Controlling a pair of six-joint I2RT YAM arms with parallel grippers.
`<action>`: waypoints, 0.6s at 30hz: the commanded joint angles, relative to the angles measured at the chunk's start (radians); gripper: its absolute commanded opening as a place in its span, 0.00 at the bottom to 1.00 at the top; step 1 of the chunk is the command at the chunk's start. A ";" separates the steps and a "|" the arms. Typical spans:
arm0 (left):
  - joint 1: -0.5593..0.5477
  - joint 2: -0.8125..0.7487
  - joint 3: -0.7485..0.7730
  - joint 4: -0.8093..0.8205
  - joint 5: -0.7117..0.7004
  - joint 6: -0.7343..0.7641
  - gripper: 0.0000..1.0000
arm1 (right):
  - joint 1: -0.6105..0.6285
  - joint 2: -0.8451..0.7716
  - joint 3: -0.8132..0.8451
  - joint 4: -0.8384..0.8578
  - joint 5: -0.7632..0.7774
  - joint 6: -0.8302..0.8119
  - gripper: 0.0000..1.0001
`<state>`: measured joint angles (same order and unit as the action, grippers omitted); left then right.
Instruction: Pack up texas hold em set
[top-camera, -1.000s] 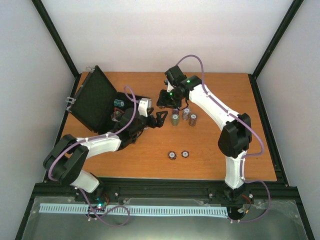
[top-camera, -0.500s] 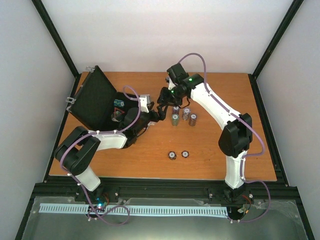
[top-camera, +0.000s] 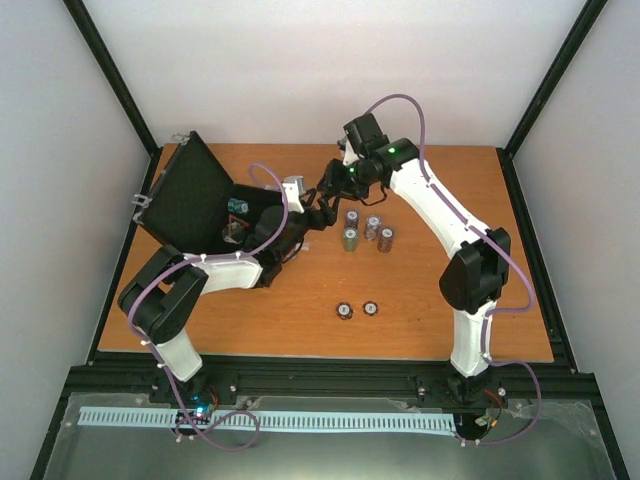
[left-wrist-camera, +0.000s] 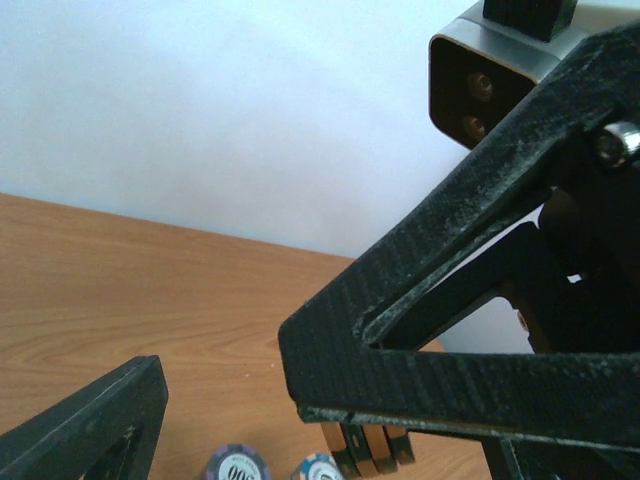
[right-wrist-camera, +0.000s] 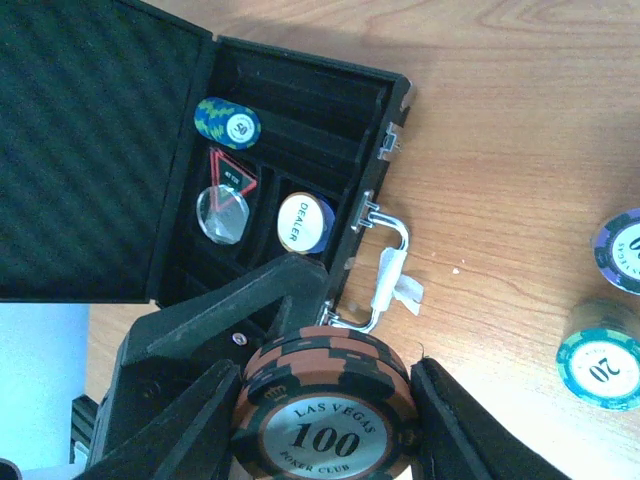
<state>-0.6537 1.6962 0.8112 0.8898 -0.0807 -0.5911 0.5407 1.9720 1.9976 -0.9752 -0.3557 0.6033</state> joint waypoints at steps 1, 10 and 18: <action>0.007 0.007 0.088 0.124 -0.039 -0.009 0.84 | 0.001 -0.035 0.022 -0.070 -0.067 0.004 0.03; 0.043 -0.001 0.134 0.130 0.010 0.033 0.74 | -0.004 -0.071 -0.007 -0.079 -0.104 -0.003 0.03; 0.075 0.004 0.190 0.094 0.149 0.084 0.27 | -0.008 -0.109 -0.054 -0.079 -0.112 -0.011 0.03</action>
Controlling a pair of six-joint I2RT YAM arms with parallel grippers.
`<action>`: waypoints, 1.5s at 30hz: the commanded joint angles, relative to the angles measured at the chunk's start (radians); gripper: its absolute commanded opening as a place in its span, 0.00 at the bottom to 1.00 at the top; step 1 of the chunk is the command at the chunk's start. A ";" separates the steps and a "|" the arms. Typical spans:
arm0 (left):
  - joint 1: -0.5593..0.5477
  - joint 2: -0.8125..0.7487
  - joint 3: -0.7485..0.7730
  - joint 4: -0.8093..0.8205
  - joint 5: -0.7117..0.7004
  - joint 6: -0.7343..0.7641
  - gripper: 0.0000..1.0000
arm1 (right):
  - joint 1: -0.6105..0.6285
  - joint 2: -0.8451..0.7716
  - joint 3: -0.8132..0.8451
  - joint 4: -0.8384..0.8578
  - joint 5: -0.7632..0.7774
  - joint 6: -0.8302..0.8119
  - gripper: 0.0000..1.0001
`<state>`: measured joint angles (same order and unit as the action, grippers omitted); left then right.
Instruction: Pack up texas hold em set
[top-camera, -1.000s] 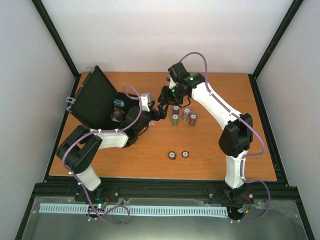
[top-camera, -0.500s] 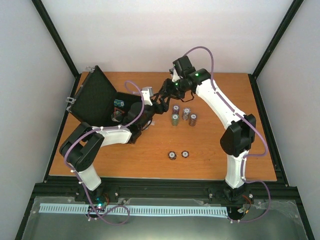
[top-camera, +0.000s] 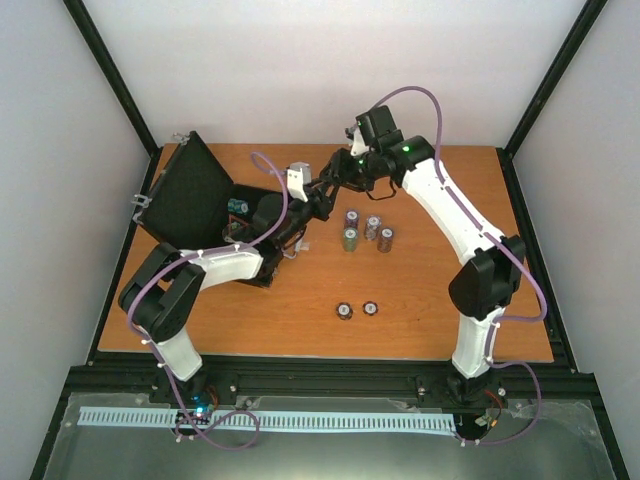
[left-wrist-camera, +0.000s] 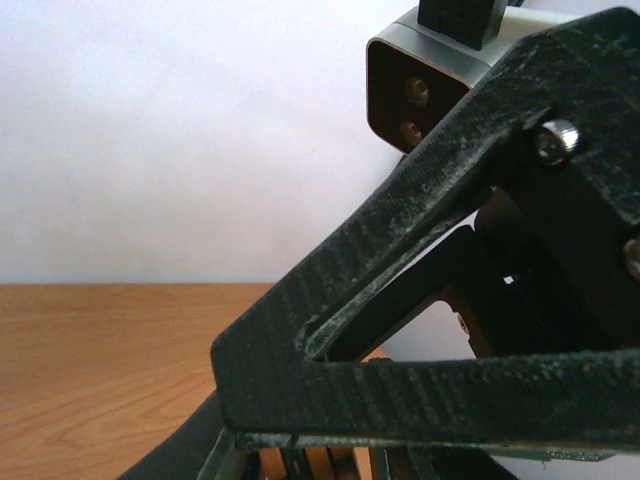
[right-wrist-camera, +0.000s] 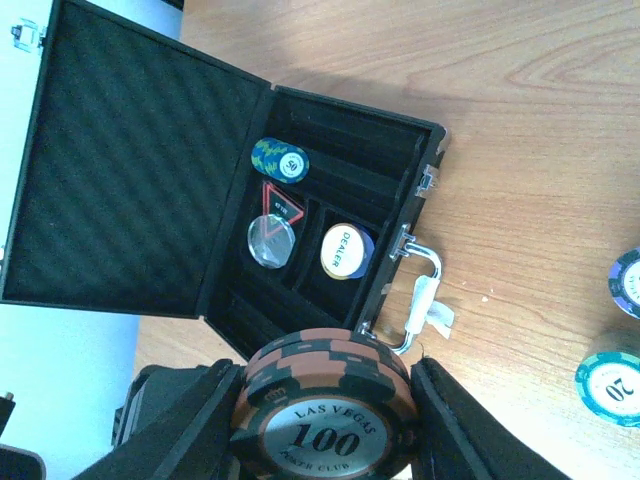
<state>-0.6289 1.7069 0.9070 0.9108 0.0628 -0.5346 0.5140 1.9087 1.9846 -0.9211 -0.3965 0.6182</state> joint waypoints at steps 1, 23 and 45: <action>0.052 -0.006 0.097 0.071 0.013 0.030 0.27 | 0.019 -0.048 -0.046 -0.135 -0.073 -0.027 0.03; 0.097 -0.037 0.112 0.089 0.135 0.047 0.01 | 0.011 -0.117 -0.157 -0.090 -0.120 -0.038 0.27; 0.113 -0.132 0.087 -0.152 0.268 0.151 0.01 | -0.038 -0.070 -0.015 -0.008 -0.084 -0.022 1.00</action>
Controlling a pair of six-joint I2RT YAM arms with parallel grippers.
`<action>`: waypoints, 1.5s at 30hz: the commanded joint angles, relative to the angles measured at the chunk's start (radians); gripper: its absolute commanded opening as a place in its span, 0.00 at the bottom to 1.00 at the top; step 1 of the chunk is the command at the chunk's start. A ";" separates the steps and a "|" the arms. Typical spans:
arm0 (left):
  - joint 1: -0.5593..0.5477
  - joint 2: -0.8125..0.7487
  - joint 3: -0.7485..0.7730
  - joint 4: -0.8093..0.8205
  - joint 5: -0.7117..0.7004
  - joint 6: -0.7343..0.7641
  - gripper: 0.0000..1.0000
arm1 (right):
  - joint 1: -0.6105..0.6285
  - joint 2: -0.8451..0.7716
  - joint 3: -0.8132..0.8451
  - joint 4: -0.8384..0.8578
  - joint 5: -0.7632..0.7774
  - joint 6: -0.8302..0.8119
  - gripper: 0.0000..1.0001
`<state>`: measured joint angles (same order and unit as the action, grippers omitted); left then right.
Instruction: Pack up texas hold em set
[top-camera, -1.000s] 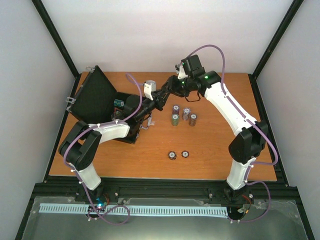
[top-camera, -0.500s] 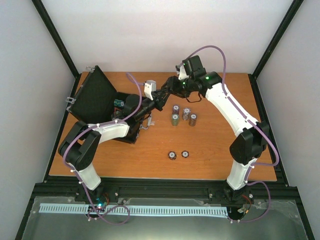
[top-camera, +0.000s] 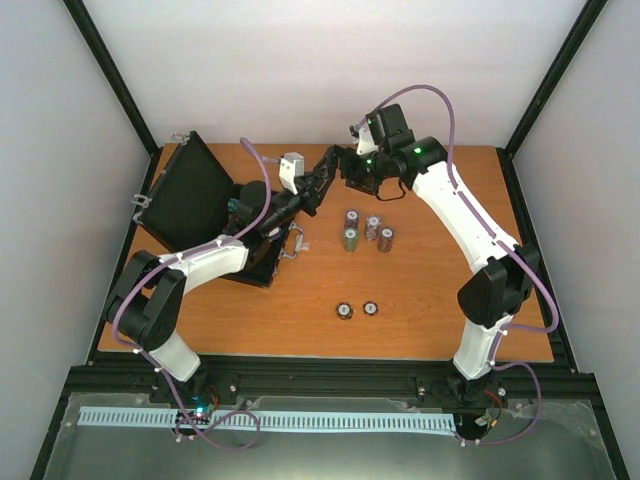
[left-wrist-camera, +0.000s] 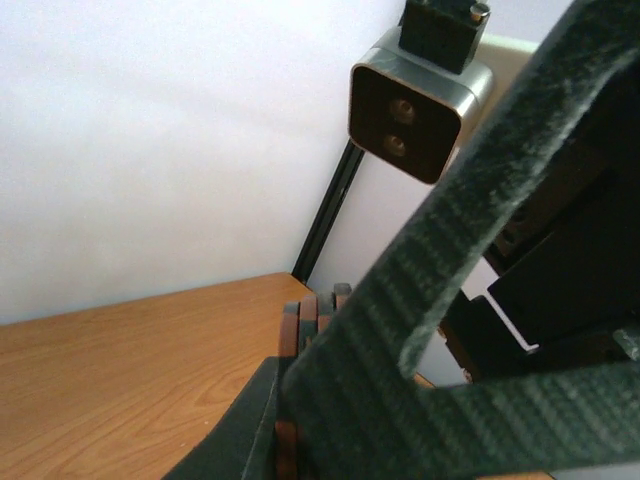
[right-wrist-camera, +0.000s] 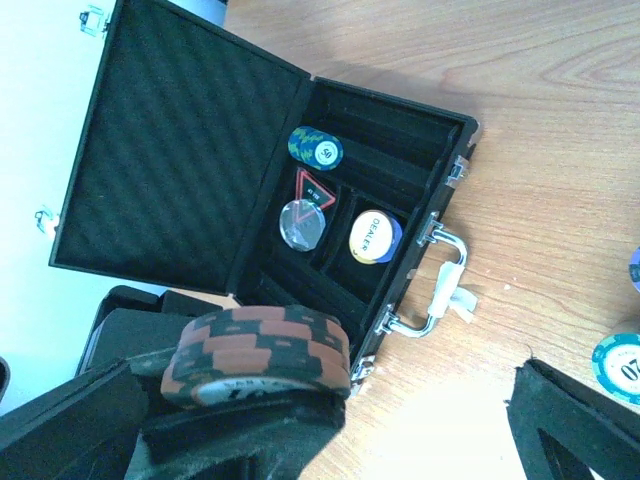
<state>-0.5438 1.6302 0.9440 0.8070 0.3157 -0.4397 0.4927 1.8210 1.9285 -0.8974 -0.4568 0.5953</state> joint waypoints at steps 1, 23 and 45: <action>0.028 -0.066 0.046 -0.078 0.024 0.066 0.01 | -0.024 0.029 0.058 -0.018 -0.031 0.001 1.00; 0.186 -0.186 0.200 -1.116 0.082 0.369 0.01 | -0.120 0.028 0.110 -0.003 0.021 -0.100 1.00; 0.383 0.318 0.635 -1.588 -0.052 0.411 0.01 | -0.150 -0.029 -0.096 0.011 0.032 -0.134 1.00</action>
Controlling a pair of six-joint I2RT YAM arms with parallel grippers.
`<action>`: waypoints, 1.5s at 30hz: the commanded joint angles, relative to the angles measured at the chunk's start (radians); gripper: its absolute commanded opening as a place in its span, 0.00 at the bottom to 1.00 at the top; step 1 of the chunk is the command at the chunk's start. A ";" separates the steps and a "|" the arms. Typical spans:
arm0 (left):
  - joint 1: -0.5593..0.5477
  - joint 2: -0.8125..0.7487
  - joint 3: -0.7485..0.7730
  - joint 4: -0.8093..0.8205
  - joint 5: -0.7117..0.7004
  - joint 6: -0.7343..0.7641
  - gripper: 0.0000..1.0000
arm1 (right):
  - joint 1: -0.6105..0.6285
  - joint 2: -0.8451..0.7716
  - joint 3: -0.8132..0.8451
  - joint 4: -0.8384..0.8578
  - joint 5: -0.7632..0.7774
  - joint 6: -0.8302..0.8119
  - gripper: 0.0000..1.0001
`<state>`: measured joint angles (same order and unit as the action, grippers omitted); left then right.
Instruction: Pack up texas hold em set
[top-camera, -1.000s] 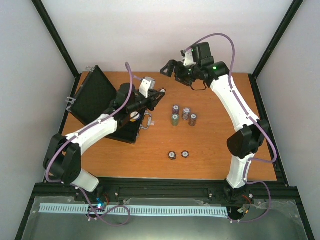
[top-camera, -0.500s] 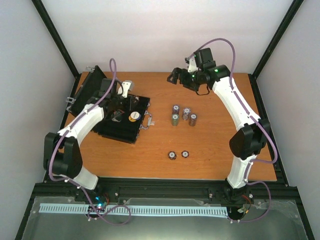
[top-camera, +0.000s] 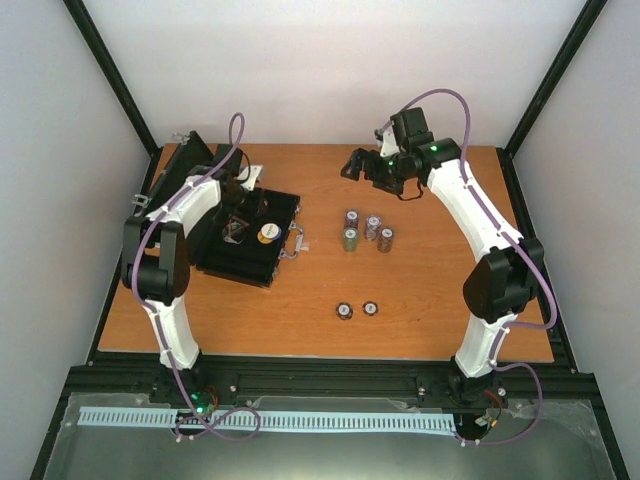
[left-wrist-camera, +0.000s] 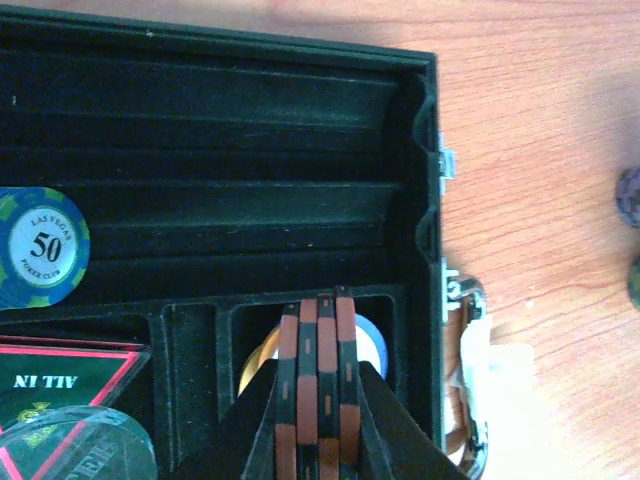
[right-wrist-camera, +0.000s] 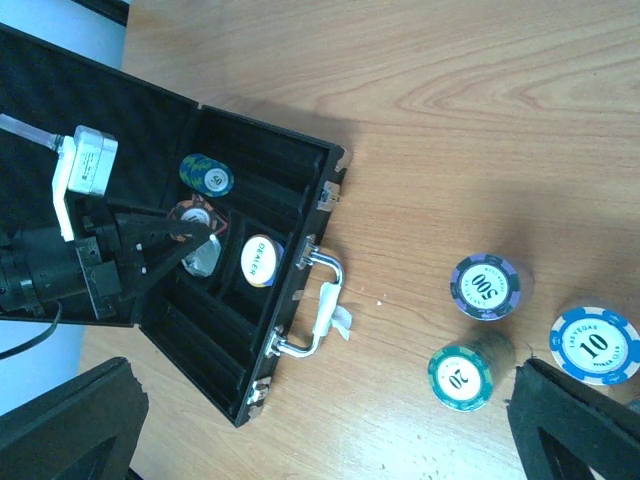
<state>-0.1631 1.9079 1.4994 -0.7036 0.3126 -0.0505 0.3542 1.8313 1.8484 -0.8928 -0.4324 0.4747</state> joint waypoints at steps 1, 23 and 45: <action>0.002 0.055 0.091 -0.085 -0.061 0.022 0.01 | -0.013 -0.040 -0.020 0.005 0.006 -0.014 1.00; 0.004 0.274 0.345 -0.205 -0.175 0.078 0.01 | -0.026 -0.024 -0.055 -0.009 -0.003 -0.027 1.00; 0.009 0.302 0.296 -0.202 -0.152 0.075 0.01 | -0.030 -0.015 -0.088 0.001 -0.009 -0.022 1.00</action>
<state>-0.1627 2.2189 1.7988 -0.8906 0.1570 0.0063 0.3351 1.8313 1.7748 -0.8978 -0.4339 0.4591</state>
